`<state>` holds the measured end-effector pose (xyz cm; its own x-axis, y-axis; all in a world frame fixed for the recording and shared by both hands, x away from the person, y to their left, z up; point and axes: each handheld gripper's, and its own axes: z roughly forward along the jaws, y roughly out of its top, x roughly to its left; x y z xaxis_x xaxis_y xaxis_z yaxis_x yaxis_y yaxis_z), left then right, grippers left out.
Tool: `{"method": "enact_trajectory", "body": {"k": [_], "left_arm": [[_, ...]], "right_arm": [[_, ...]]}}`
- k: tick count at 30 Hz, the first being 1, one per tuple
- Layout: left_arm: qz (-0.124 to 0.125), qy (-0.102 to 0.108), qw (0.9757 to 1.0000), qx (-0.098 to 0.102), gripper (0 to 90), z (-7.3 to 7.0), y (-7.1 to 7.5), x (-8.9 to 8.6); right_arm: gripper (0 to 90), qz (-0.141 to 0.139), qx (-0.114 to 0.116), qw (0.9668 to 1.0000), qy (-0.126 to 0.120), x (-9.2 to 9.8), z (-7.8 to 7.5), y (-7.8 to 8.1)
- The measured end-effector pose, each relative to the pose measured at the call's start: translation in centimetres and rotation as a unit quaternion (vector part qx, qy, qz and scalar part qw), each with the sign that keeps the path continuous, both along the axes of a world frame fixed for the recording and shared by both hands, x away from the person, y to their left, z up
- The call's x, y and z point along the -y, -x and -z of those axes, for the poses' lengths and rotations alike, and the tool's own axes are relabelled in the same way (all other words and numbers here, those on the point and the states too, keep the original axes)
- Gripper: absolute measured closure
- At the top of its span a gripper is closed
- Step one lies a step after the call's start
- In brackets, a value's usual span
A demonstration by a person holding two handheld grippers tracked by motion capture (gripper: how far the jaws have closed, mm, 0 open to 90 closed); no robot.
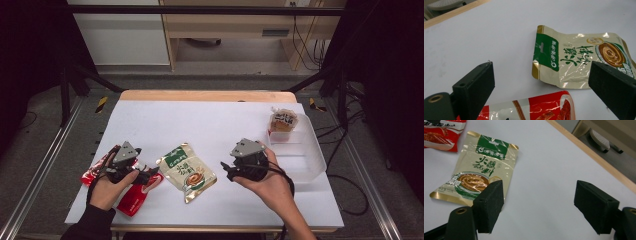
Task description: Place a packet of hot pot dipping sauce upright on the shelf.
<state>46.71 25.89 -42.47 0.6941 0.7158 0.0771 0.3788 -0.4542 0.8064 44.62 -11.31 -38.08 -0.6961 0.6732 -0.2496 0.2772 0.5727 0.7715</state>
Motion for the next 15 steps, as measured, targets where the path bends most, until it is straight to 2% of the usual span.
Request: {"method": "enact_trajectory", "body": {"k": [1, 2, 5, 6, 7, 8, 10, 11, 14, 15], "left_arm": [[0.000, 0.002, 1.0000, 0.000, 6.8, 0.0, 0.0, 0.0], [0.001, 0.003, 1.0000, 0.000, 6.8, -0.1, 0.0, 0.0], [0.012, -0.010, 0.9999, -0.001, 9.6, -0.2, 0.0, 0.2], [0.012, -0.010, 0.9999, -0.001, 9.7, -0.2, 0.0, 0.2], [0.011, -0.015, 0.9998, -0.001, 10.1, -0.2, -0.1, 0.4], [0.011, -0.015, 0.9998, -0.001, 10.6, -0.2, -0.1, 0.4], [0.013, -0.014, 0.9998, -0.005, 12.1, -0.2, -0.4, 0.7], [0.021, -0.023, 0.9995, -0.011, 13.4, 0.0, -0.9, 1.2], [0.027, -0.030, 0.9990, -0.017, 14.7, 0.4, -1.4, 1.7], [0.030, -0.035, 0.9985, -0.028, 17.8, 0.8, -1.9, 2.3]], "right_arm": [[26.7, 0.002, -0.002, 1.0000, -0.008, -0.6, 1.1, 0.2], [26.7, 0.002, -0.002, 1.0000, -0.008, -0.6, 1.1, 0.2], [27.1, 0.006, 0.000, 0.9998, -0.021, -1.4, 3.1, 0.8], [27.1, 0.006, 0.000, 0.9998, -0.021, -1.4, 3.1, 0.8], [28.5, 0.008, 0.007, 0.9999, -0.003, -1.7, 3.9, 1.1], [28.5, 0.008, 0.007, 0.9999, -0.003, -1.7, 3.9, 1.1], [29.8, 0.008, 0.003, 0.9999, -0.008, -1.7, 4.8, 1.7], [30.1, 0.010, 0.000, 0.9999, -0.010, -1.6, 5.1, 1.9], [30.3, 0.013, -0.001, 0.9999, -0.005, -1.5, 5.5, 2.1], [30.3, 0.018, -0.002, 0.9998, 0.003, -1.3, 5.8, 2.3]]}}
